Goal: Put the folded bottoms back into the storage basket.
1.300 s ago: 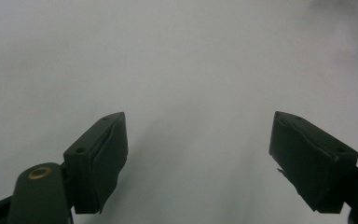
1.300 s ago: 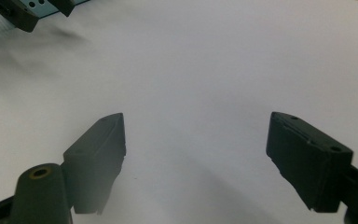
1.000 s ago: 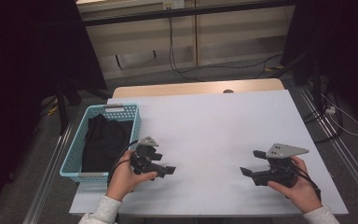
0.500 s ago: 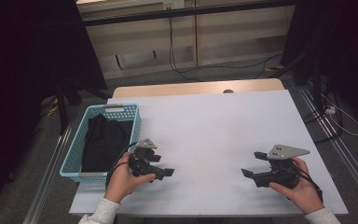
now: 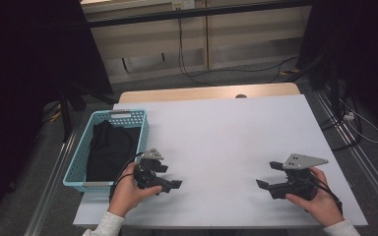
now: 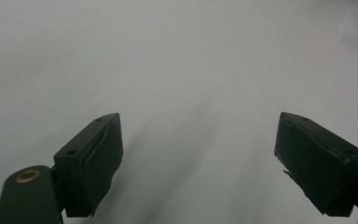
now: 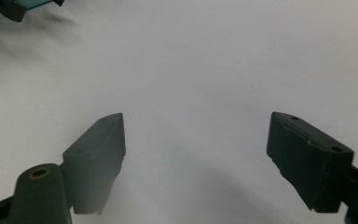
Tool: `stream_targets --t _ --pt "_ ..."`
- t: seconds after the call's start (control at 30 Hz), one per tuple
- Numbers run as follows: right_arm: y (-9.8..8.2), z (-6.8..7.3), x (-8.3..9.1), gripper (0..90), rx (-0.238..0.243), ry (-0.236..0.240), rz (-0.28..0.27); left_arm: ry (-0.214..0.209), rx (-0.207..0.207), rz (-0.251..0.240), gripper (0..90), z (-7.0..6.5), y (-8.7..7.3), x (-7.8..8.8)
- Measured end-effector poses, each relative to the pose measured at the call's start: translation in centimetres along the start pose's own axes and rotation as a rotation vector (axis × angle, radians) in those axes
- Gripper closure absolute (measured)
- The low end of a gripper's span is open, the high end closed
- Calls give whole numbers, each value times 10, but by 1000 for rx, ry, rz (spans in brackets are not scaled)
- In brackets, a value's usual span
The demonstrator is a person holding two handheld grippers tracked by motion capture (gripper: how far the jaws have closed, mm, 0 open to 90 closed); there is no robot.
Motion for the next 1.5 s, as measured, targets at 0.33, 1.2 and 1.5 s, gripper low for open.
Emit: stream_targets --t 0.33,1.2,1.5 --pt "-4 -2 2 189 -2 0 13 -11 -17 -3 133 -3 -4 1" --pt "-12 -4 6 184 -1 4 45 -19 -35 -19 115 -5 -8 4" --pt "-13 -4 5 184 2 5 50 -19 -39 -18 115 -5 -7 4"
Point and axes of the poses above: each handheld gripper's, and its own axes: x roughly backward along the jaws, y roughly out of its top, z roughly to its left, the point moved 5 cm from there along -x, roughly forward along the jaws, and after that the axes turned 8 degrees about -z, right-handed, at the moved point
